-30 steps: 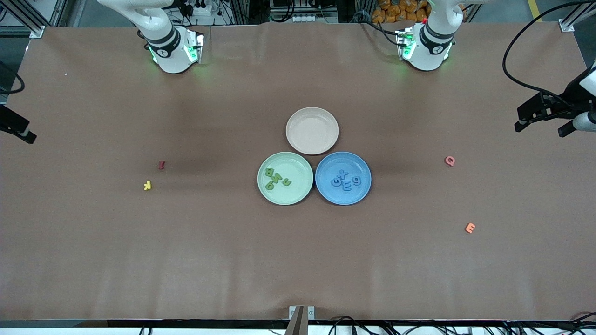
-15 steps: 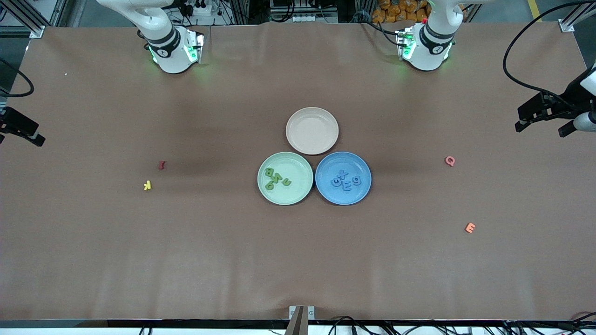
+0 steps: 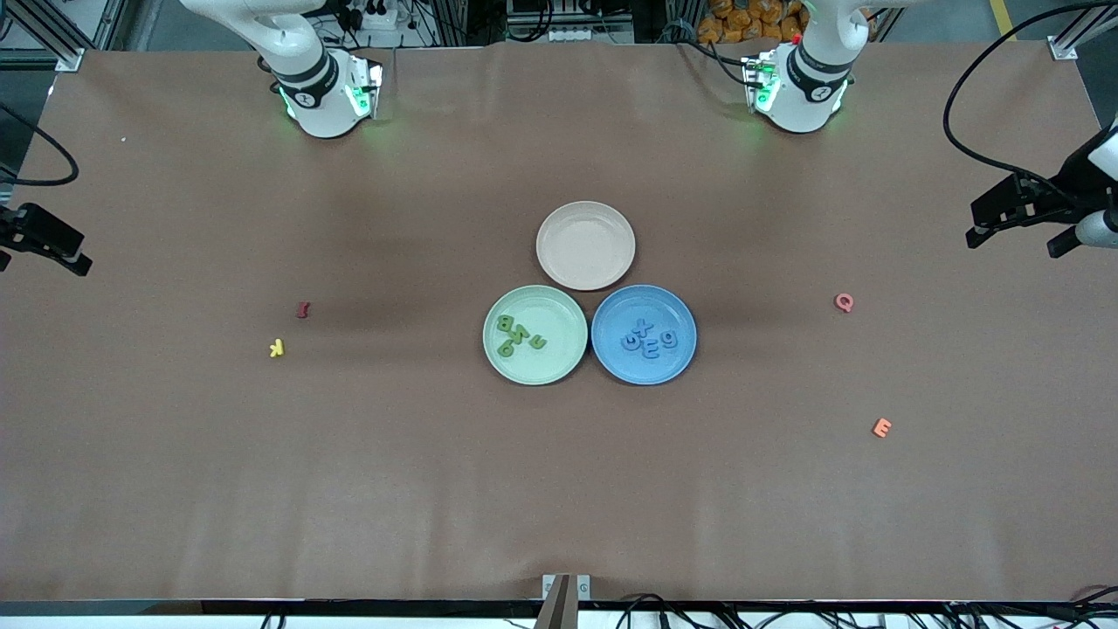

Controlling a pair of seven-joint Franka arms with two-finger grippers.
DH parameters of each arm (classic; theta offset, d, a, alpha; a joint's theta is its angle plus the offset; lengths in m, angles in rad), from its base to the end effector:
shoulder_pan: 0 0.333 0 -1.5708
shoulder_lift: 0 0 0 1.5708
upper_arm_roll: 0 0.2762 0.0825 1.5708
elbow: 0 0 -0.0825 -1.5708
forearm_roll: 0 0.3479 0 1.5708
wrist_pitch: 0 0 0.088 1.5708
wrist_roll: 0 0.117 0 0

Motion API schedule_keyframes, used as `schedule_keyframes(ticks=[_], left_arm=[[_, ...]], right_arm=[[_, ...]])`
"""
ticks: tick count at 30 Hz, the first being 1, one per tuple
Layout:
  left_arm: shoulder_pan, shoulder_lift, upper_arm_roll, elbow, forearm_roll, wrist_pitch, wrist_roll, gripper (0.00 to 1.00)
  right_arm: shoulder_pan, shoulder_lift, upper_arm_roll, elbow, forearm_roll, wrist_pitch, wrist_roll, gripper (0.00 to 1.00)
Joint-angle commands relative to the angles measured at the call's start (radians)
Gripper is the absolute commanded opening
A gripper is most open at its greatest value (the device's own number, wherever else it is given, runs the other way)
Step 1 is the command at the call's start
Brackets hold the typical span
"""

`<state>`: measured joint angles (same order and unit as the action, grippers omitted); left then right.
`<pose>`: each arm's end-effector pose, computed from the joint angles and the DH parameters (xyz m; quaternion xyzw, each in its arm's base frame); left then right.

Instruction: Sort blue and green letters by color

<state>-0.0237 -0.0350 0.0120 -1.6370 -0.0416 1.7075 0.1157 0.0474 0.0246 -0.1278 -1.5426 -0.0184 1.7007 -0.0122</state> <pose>0.5228 -0.0103 0.5765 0.9965 -0.0618 0.0537 0.0182 0.5378 -0.0444 0.5867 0.9972 -0.0333 0.0662 0.0138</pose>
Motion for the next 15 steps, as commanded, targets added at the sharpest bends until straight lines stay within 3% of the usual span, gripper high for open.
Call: schedule_keyframes(ticks=[1,15], left_arm=[[-0.001,0.009,0.002,0.025,0.022,-0.019,0.016,1.00],[-0.001,0.009,0.002,0.023,0.022,-0.019,0.015,1.00]], right_arm=[[0.008,-0.002,0.004,-0.010,-0.023,0.000,0.018,1.00],[0.005,0.005,0.020,-0.010,-0.023,0.005,0.018,1.00]])
